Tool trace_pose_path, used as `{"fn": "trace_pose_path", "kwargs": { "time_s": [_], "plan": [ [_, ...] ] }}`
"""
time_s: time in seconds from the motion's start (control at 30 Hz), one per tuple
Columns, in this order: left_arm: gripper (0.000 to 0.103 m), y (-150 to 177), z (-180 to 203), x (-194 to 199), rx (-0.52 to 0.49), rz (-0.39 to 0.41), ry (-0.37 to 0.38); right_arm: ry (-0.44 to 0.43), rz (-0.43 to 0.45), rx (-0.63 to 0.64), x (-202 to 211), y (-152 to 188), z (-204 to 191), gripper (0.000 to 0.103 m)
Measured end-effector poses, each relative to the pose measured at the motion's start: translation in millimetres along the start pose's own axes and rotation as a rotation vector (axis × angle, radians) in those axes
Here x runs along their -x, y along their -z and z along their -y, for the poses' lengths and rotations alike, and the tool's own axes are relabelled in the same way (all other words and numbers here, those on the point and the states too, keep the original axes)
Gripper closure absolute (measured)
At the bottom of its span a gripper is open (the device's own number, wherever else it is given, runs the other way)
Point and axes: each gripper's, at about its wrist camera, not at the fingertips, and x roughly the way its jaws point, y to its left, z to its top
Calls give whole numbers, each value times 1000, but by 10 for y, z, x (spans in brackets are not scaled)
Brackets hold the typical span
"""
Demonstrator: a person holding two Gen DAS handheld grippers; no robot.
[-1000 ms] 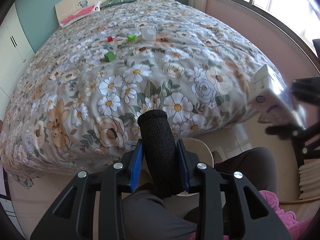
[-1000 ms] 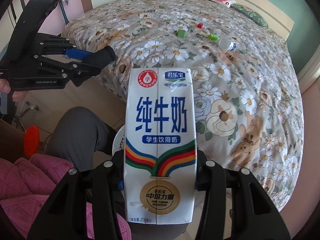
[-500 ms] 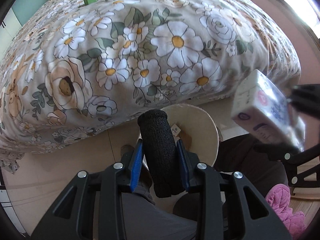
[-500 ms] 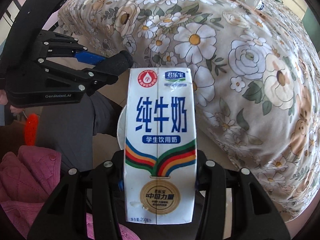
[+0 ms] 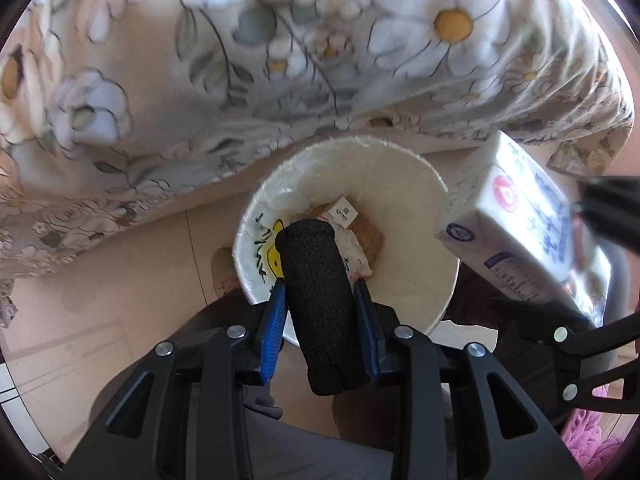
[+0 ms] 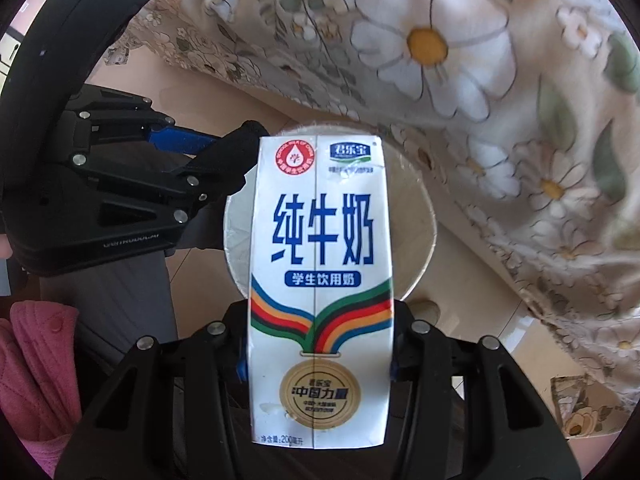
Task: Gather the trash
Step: 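Carry the milk carton and black roller over the wastebasket with both tools, then open the right tool to drop the carton while the left tool drops the roller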
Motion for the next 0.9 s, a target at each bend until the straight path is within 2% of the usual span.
{"fn": "trace_pose_path", "kwargs": {
  "time_s": [0.47, 0.9],
  "plan": [
    [67, -104, -73, -770, 92, -121, 49, -24, -136, -92, -1003, -62, 234, 55],
    [67, -171, -234, -1284, 196, -192, 90, -55, -118, -230, -1452, -108, 486, 55]
  ]
}}
